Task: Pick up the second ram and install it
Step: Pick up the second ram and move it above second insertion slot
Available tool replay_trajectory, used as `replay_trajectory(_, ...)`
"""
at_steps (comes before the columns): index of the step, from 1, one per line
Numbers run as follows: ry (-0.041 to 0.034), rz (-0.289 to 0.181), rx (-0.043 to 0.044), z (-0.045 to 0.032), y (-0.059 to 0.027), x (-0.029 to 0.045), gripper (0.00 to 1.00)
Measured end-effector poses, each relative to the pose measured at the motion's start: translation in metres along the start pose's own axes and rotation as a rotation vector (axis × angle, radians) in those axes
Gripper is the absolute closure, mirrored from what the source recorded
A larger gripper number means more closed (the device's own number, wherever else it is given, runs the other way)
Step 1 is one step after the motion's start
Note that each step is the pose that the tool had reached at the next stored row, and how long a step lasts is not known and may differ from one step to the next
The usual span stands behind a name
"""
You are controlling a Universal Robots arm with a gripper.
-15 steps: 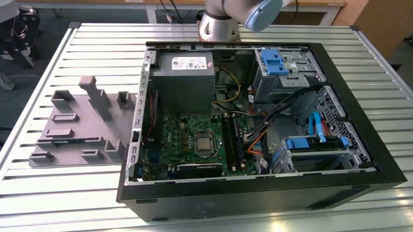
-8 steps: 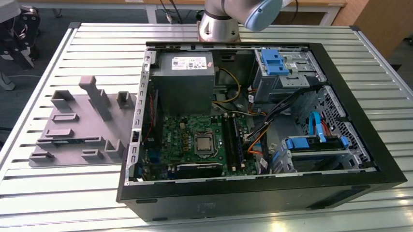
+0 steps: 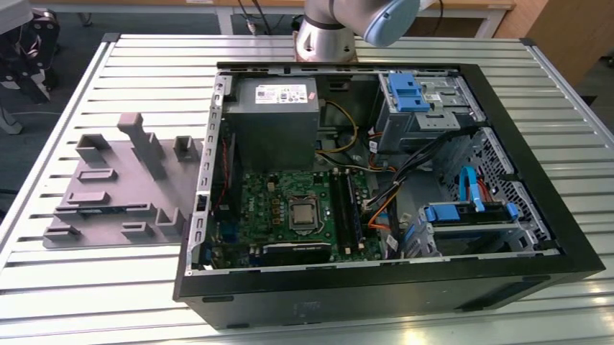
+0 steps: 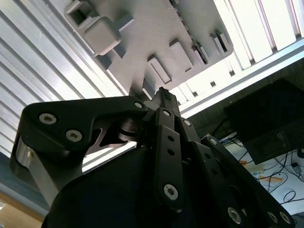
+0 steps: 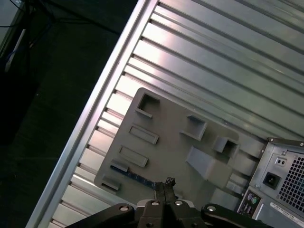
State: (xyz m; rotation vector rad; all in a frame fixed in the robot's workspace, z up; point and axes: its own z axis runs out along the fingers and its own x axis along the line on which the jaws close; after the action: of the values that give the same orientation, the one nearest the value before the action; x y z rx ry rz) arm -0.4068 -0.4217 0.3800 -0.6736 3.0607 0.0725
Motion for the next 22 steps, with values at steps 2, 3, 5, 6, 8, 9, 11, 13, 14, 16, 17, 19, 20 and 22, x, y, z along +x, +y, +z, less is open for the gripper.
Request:
replay_trajectory(2,0.0003,-0.006,-0.0001,0.0000,0.0000,0.0000,0.89)
replay_trajectory(3,0.0004,-0.010,-0.0002,0.0000,0.0000,0.0000,0.89)
replay_trajectory(5,0.0007,-0.016,-0.0003,0.0000,0.0000,0.0000,0.89)
replay_trajectory(6,0.0008,-0.019,-0.0003,0.0000,0.0000,0.0000,0.89)
replay_trajectory(8,0.0011,-0.026,-0.0005,0.0000,0.0000,0.0000,0.89)
replay_trajectory(9,0.0013,-0.030,-0.0005,0.0000,0.0000,0.0000,0.89)
replay_trajectory(11,0.0016,-0.036,-0.0006,0.0000,0.0000,0.0000,0.89)
replay_trajectory(13,0.0018,-0.043,-0.0007,0.0000,0.0000,0.0000,0.89)
replay_trajectory(14,0.0020,-0.047,-0.0008,0.0000,0.0000,0.0000,0.89)
replay_trajectory(16,0.0024,-0.053,-0.0009,0.0000,0.0000,0.0000,0.89)
replay_trajectory(17,0.0024,-0.057,-0.0010,0.0000,0.0000,0.0000,0.89)
replay_trajectory(19,0.0028,-0.064,-0.0011,0.0000,0.0000,0.0000,0.89)
replay_trajectory(20,0.0029,-0.067,-0.0012,0.0000,0.0000,0.0000,0.89)
replay_trajectory(22,0.0032,-0.074,-0.0012,0.0000,0.0000,0.0000,0.89)
